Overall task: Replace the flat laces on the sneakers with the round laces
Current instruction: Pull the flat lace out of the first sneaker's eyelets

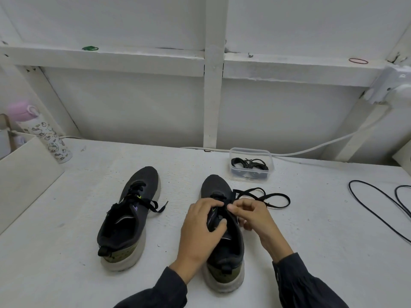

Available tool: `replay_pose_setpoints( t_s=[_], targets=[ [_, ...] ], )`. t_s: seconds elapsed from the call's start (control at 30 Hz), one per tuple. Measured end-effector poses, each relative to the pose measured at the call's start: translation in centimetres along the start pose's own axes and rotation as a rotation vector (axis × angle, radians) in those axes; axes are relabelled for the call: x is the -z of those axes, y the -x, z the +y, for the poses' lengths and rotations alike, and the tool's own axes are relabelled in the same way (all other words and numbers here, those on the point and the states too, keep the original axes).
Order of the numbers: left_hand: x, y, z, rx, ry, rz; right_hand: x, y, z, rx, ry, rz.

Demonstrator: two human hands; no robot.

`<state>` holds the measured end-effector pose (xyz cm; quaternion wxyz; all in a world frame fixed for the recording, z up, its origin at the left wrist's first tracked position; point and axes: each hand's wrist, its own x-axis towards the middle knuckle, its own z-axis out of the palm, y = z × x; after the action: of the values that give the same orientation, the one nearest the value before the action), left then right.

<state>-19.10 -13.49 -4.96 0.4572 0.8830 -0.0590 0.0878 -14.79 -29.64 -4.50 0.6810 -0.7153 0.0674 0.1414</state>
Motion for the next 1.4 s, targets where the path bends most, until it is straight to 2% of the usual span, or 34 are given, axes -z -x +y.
replay_pose_setpoints(
  t_s=[0.1, 0.17, 0.4, 0.8, 1.07, 1.4],
  targets=[
    [0.9, -1.9, 0.9, -0.039, -0.283, -0.091, -0.1, -0.1, -0.2, 0.024, 0.026, -0.010],
    [1.2, -3.0, 1.5, -0.024, -0.338, -0.118, -0.1, -0.1, -0.3, 0.026, 0.043, -0.021],
    [1.3, -3.6, 2.3, -0.015, -0.381, -0.110, -0.3, -0.2, 0.0, 0.027, 0.065, -0.025],
    [0.6, -4.3, 2.8, 0.006, -0.519, -0.199, -0.9, -0.5, 1.1, 0.064, 0.115, -0.021],
    [0.0, -4.8, 2.9, -0.011, -0.592, -0.193, -1.1, -1.1, 2.0, 0.111, 0.215, 0.038],
    [-0.6, -3.9, 1.9, -0.056, -0.592, -0.152, -2.2, -1.1, 1.9, 0.140, 0.246, 0.198]
  ],
)
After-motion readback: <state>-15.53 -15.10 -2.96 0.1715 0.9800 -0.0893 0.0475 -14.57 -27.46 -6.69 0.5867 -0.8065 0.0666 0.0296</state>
